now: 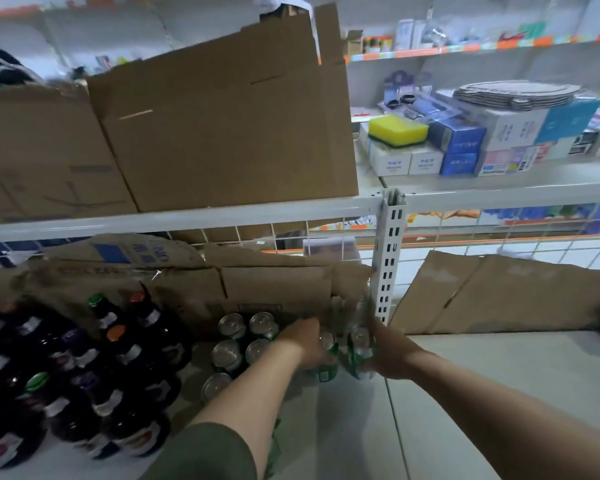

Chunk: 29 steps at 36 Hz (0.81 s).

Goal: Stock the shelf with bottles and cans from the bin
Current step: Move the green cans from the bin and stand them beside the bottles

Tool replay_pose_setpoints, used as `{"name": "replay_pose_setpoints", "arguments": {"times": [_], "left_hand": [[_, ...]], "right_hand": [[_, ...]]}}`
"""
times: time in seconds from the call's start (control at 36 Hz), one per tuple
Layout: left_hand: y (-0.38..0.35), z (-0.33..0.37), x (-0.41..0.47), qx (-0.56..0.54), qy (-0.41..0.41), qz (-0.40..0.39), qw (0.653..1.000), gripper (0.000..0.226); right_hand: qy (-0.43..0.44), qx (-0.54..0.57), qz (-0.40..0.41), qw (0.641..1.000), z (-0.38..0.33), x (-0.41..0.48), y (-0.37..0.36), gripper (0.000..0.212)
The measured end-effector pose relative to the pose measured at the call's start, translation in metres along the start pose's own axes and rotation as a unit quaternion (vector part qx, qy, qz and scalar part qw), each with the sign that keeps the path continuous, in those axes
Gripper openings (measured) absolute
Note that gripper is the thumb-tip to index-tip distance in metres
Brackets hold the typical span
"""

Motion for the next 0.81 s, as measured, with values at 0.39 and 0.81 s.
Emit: {"name": "replay_pose_setpoints", "arguments": {"times": [0.39,0.81], "left_hand": [[-0.008,0.008,0.003,-0.030,0.006,0.003,1.000,0.094],[0.007,0.011,0.011,-0.032,-0.104,0.046,0.993,0.053]], "right_hand": [[0.021,0.018,0.006,1.000,0.003,0.007,-0.002,0.061],[0.035,0.027,0.007,0.999,0.003,0.011,0.001,0.062]]}}
Point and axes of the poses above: each hand's wrist, its own x-axis towards the middle knuckle, its own y-axis out of the back of the hand, z = x × y, the point moved 8 cm from there along x, towards the middle knuckle, and after that the axes turned 4 degrees about x, right-handed, at the moved point
